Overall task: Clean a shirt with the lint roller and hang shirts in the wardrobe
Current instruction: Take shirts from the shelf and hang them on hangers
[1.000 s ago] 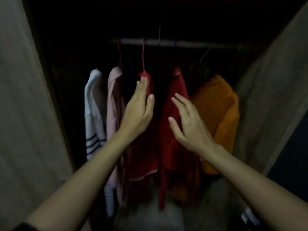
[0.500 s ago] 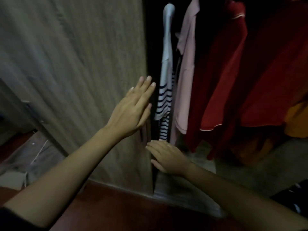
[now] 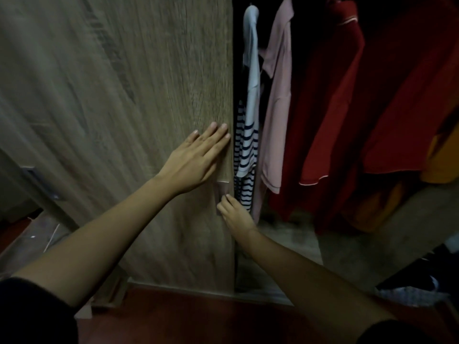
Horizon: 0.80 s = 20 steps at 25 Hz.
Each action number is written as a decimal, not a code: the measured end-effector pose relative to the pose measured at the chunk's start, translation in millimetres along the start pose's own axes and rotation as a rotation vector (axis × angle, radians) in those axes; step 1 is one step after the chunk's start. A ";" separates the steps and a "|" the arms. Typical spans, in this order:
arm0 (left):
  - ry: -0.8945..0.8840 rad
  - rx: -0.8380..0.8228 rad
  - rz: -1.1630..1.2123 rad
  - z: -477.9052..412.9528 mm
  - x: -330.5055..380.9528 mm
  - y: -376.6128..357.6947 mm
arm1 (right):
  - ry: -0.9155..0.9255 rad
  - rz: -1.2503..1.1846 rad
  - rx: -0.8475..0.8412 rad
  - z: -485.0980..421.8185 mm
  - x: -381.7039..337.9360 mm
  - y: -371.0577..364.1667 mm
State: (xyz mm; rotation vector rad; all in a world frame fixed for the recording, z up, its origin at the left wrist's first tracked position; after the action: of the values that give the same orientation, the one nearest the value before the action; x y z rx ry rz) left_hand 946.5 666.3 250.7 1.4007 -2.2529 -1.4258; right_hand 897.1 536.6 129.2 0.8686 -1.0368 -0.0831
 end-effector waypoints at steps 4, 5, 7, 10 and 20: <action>-0.103 -0.010 -0.037 -10.2 2.7 -1.1 | -0.037 -0.010 0.006 9.2 5.1 -7.0; -0.134 0.000 -0.050 -15.3 5.8 -1.6 | -0.035 -0.052 0.003 15.1 7.9 -10.3; -0.185 0.022 -0.056 -27.6 16.0 -3.4 | -0.042 -0.116 0.001 30.8 14.0 -17.9; -0.227 0.041 -0.027 -47.5 40.6 -7.1 | -0.065 -0.079 0.002 53.2 19.1 -39.4; -0.407 0.108 -0.045 -144.0 177.0 -9.7 | -0.206 -0.005 -0.285 183.1 57.1 -127.5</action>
State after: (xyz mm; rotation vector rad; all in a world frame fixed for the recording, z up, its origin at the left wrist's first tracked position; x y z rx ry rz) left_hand 930.4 438.7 261.4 1.2922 -2.5875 -1.7647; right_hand 826.8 317.4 125.3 0.6114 -1.1810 -0.3222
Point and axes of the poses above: each hand's wrist, its own z-axis away from the middle knuckle, its own y-axis out of the back of the hand, x = y × z, the point moved 1 cm from there along -z, towards the middle knuckle, and after that the axes turned 4 degrees about y, right-handed, at the moved point
